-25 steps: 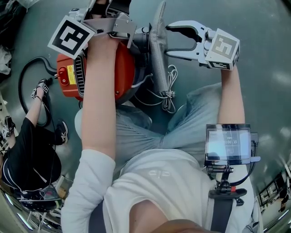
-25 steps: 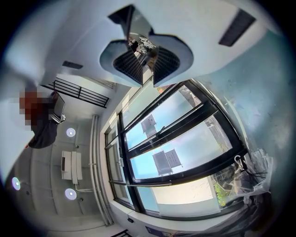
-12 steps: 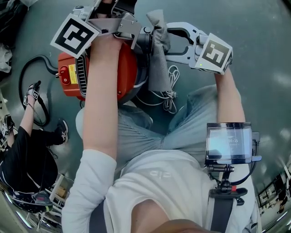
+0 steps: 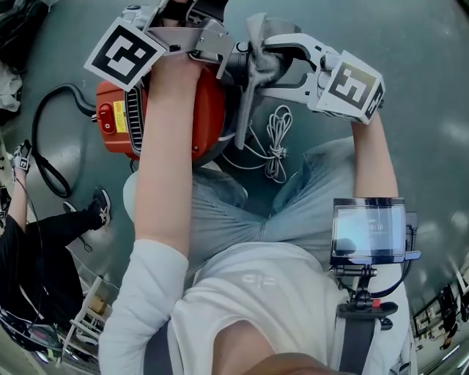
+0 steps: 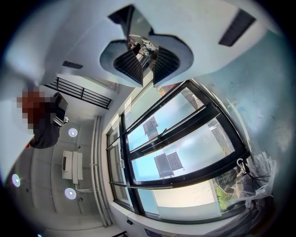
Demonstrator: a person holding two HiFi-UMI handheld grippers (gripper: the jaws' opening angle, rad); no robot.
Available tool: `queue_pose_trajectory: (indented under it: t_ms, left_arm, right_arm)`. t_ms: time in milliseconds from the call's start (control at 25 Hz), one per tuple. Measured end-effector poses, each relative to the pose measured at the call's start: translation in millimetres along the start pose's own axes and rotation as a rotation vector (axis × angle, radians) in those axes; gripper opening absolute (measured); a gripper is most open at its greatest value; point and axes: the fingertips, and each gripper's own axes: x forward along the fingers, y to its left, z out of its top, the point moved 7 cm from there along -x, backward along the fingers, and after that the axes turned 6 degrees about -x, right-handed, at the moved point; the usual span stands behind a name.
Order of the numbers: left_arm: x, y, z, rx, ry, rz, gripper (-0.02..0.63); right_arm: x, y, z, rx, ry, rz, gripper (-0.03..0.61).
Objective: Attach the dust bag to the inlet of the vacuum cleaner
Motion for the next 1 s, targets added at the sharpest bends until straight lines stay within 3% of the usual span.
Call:
queue_pose_trajectory:
  t_ms: [40, 80, 120, 160, 280, 360, 400, 440, 560, 600, 640, 760, 800, 840, 880, 960, 1000]
  left_arm:
    - [0.0, 0.1, -0.6, 0.000, 0.001, 0.001, 0.075]
    - [-0.2, 0.5, -1.0, 0.000, 0.001, 0.002, 0.075]
    - [-0.8, 1.1, -1.1, -0.001, -0.001, 0.003, 0.075]
    - [-1.7, 1.9, -0.8, -0.004, -0.004, 0.005, 0.075]
    - [-2.8, 2.8, 0.6, -0.003, -0.012, 0.007, 0.075]
    - [-1.9, 2.5, 0.5, -0.001, -0.010, 0.006, 0.075]
    - [-1.6, 2.5, 0.4, -0.001, -0.008, 0.007, 0.075]
    - [-1.3, 2.6, 0.3, 0.000, -0.006, 0.007, 0.075]
    - [-1.6, 3.1, 0.3, 0.003, -0.003, 0.009, 0.075]
    - [-2.3, 3.5, 0.5, 0.004, -0.004, 0.010, 0.075]
    - [-3.2, 4.2, 0.8, 0.003, -0.006, 0.012, 0.075]
    - [-4.7, 6.0, 1.5, -0.005, -0.015, 0.013, 0.075]
    - [-4.8, 6.3, 1.6, -0.006, -0.016, 0.014, 0.075]
    - [-5.0, 6.5, 1.6, -0.005, -0.016, 0.014, 0.075]
    - [-5.1, 6.6, 1.6, -0.004, -0.016, 0.015, 0.075]
    - [-4.8, 6.4, 1.2, 0.001, -0.015, 0.015, 0.075]
    - [-4.3, 6.0, 1.0, 0.003, -0.012, 0.014, 0.075]
  right_arm:
    - [-0.6, -5.9, -0.8, 0.126, -0.046, 0.034, 0.301]
    - [-0.8, -9.1, -1.2, 0.185, -0.076, 0.053, 0.300]
    - [-0.8, -9.5, -1.2, 0.170, -0.090, 0.055, 0.300]
    - [-1.0, -7.7, -1.1, 0.091, -0.084, 0.043, 0.299]
    - [-0.7, 8.1, -0.3, -0.336, 0.034, -0.074, 0.300]
    - [2.2, 16.5, 1.1, -0.499, 0.083, -0.142, 0.299]
    - [3.3, 16.3, 1.3, -0.478, 0.072, -0.143, 0.300]
    - [3.7, 12.1, 0.7, -0.371, 0.039, -0.116, 0.299]
    - [3.0, -9.8, -5.1, 0.174, -0.087, 0.034, 0.299]
    - [3.4, -13.0, -6.0, 0.253, -0.106, 0.055, 0.299]
    - [3.7, -12.5, -5.4, 0.221, -0.104, 0.047, 0.299]
    - [3.6, 5.4, -1.6, -0.274, 0.016, -0.081, 0.299]
    - [5.0, 9.9, -1.4, -0.362, 0.036, -0.111, 0.299]
    - [6.5, 10.3, -1.6, -0.358, 0.027, -0.114, 0.299]
    - [7.3, 7.2, -2.5, -0.268, 0.003, -0.090, 0.299]
    - [6.9, -3.0, -5.0, 0.009, -0.038, -0.010, 0.299]
    - [6.4, -6.0, -5.0, 0.084, -0.046, 0.016, 0.299]
